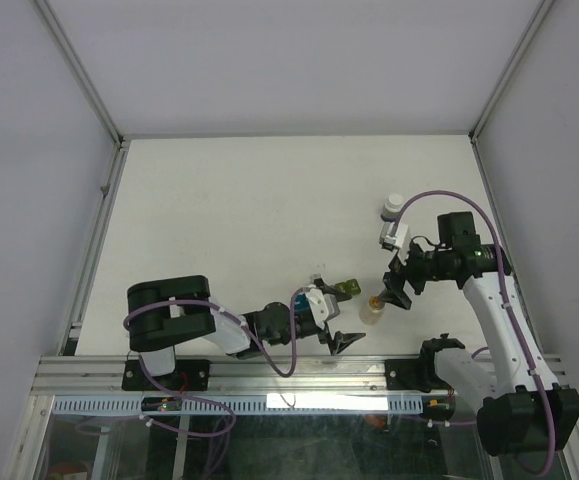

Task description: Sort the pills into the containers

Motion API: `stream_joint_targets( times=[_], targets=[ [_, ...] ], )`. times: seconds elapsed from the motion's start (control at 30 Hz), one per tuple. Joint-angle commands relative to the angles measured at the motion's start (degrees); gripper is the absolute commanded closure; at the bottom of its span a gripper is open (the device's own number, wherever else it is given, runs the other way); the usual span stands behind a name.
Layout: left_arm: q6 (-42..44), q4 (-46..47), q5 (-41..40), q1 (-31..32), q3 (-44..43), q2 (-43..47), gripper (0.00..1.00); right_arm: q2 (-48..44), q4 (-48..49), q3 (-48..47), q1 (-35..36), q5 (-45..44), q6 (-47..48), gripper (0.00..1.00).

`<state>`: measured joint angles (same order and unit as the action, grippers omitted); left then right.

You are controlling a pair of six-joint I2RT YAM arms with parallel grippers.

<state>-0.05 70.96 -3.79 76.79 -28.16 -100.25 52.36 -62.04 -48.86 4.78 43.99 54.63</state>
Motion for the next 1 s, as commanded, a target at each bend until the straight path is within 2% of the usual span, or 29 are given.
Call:
stream_joint_targets(
  times=[0.0, 0.13, 0.27, 0.5, 0.8, 0.97],
  targets=[
    [4.52, 11.95, -1.55, -0.09, -0.52, -4.52, 0.06, 1.28, -1.82, 0.92, -0.36, -1.14, 6.04, 0.10],
    [5.32, 12.66, -5.34, 0.57, -1.59, -7.22, 0.09, 1.13, -2.38, 1.02, 0.98, -1.35, 7.35, 0.11],
    [3.97, 10.98, -6.89, 0.87, -3.74, -9.39, 0.14, 0.33, -1.18, 0.54, 5.43, -5.34, 4.11, 0.11],
    [2.65, 17.51, -9.23, 2.07, -4.51, -15.69, 0.15, -0.48, 0.57, 1.04, 10.83, -8.08, -0.82, 0.11],
    [3.53, 15.71, -11.18, 2.72, -8.20, -18.32, 0.13, -0.31, 6.21, 4.22, 16.36, -13.12, -7.94, 0.14],
    [3.79, 15.95, -12.56, 2.75, -10.58, -20.46, 0.15, -0.25, 7.70, 5.10, 17.11, -15.16, -10.33, 0.14]
  ],
)
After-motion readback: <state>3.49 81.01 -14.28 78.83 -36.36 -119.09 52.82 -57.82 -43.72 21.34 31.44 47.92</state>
